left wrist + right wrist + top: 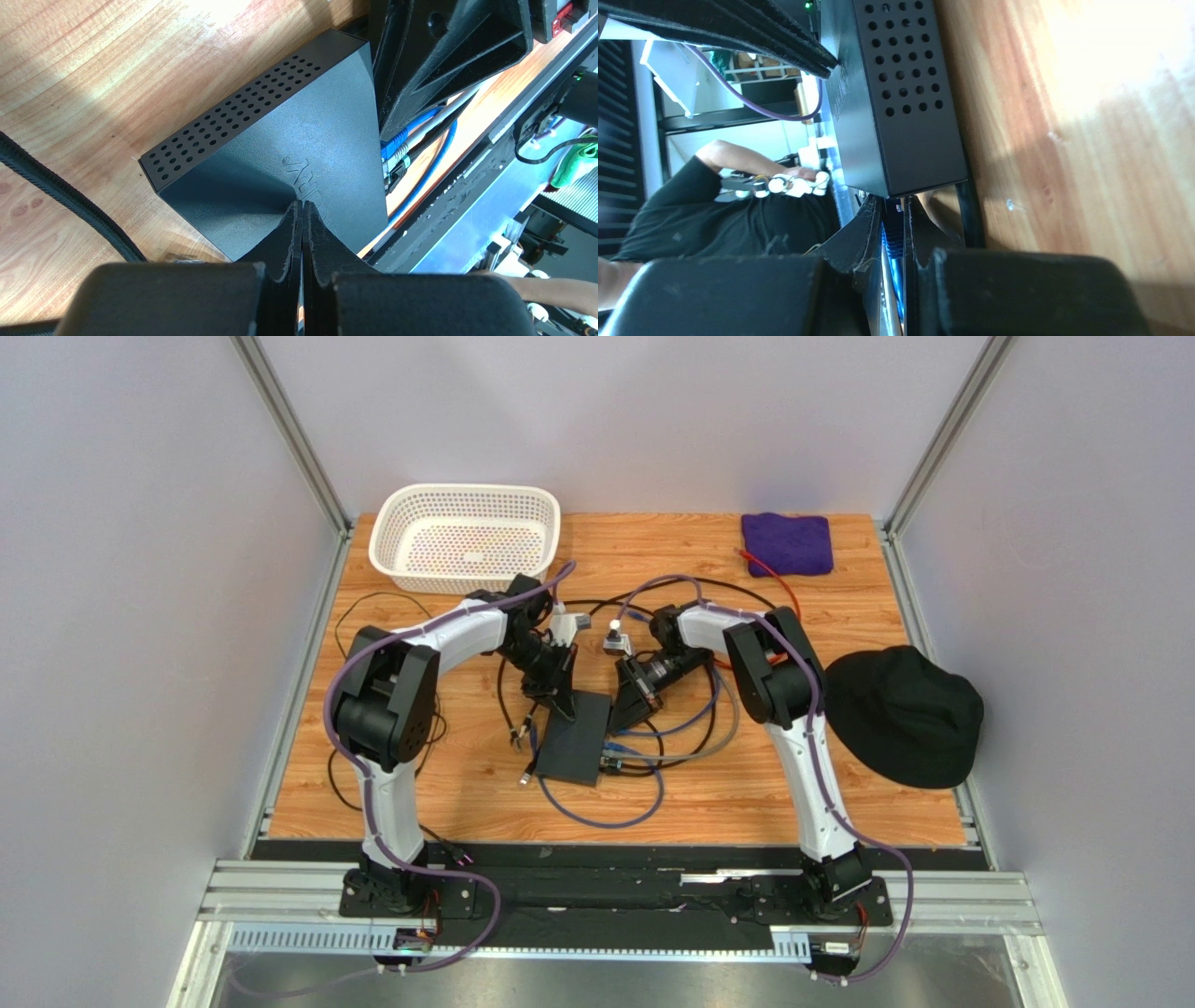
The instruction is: Pull the plug from the switch port
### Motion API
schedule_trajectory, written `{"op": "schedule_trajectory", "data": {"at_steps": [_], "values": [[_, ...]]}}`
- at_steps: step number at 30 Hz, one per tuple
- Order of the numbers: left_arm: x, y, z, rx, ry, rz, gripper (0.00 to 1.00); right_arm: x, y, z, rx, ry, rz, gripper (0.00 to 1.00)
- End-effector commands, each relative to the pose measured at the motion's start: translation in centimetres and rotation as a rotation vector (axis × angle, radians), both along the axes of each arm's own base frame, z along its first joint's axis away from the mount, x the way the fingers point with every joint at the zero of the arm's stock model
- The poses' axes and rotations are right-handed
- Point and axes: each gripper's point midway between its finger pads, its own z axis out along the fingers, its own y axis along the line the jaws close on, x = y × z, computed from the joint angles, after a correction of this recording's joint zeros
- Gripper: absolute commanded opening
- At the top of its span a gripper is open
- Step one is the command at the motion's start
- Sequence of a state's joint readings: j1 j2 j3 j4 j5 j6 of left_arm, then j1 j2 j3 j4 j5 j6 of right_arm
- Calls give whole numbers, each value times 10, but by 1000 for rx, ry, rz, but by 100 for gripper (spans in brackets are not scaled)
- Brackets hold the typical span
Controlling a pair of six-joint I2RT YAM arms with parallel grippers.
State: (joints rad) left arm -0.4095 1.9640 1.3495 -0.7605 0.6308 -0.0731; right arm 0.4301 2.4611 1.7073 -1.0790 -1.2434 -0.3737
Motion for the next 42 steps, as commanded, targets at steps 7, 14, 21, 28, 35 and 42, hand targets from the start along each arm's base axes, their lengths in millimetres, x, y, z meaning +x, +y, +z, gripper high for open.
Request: {"op": "schedule_trajectory", "data": {"at_steps": [7,14,21,28,35,42], "values": [[10,27,-38,165,-72,-17,0,6,-22,-49,-186,-175,16,0],[11,27,-39,167,-69,-22,0,9,-26,-46,-203,-253,-26,0],[10,27,-41,165,-66,-24,0,12,-24,-52,-219,-253,-37,0],[12,25,-36,158,-74,-29,0,27,-27,-31,-198,-270,-65,0],[19,8,-4,27,-149,-75,0,88,-53,77,-78,-450,-152,0],[32,1,37,-24,-273,-126,1,170,-78,180,-103,-801,-226,0]]}}
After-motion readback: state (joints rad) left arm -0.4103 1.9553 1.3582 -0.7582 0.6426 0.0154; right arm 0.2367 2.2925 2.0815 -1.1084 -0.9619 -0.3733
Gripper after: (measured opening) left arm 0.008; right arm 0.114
